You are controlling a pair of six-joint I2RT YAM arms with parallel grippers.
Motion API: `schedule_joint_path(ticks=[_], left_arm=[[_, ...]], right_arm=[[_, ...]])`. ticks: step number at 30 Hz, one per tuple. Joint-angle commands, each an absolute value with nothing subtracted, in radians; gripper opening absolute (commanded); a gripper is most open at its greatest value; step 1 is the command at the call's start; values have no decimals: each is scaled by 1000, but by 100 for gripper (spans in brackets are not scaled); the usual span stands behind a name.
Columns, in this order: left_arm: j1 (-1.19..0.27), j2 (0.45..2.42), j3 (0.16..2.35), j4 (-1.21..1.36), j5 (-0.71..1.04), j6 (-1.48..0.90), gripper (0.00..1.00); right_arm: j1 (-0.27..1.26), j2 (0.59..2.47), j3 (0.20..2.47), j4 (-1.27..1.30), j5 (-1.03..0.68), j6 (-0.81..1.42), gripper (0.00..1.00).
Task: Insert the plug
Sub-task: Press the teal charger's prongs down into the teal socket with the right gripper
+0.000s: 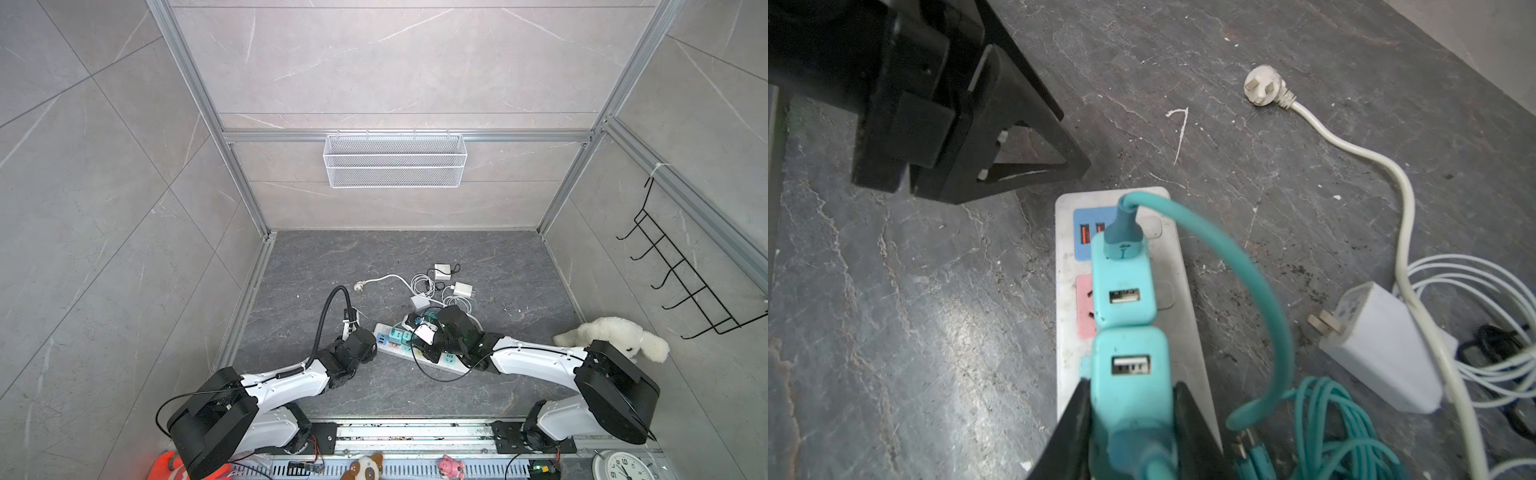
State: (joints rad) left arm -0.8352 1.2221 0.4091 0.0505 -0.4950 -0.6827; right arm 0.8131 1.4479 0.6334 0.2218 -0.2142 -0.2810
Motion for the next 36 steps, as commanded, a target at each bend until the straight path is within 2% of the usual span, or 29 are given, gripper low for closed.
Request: schedule_joint_path(ticks=[1, 22, 36], left_arm=[[-831, 1203, 423, 39, -520, -665, 56], [-831, 1103, 444, -21, -559, -629, 56], [-784, 979, 460, -104, -595, -566, 57]], right_arm=[[815, 1458, 620, 175, -229, -261, 0], [816, 1527, 656, 89, -231, -188, 1], [869, 1563, 658, 101, -218, -133, 0]])
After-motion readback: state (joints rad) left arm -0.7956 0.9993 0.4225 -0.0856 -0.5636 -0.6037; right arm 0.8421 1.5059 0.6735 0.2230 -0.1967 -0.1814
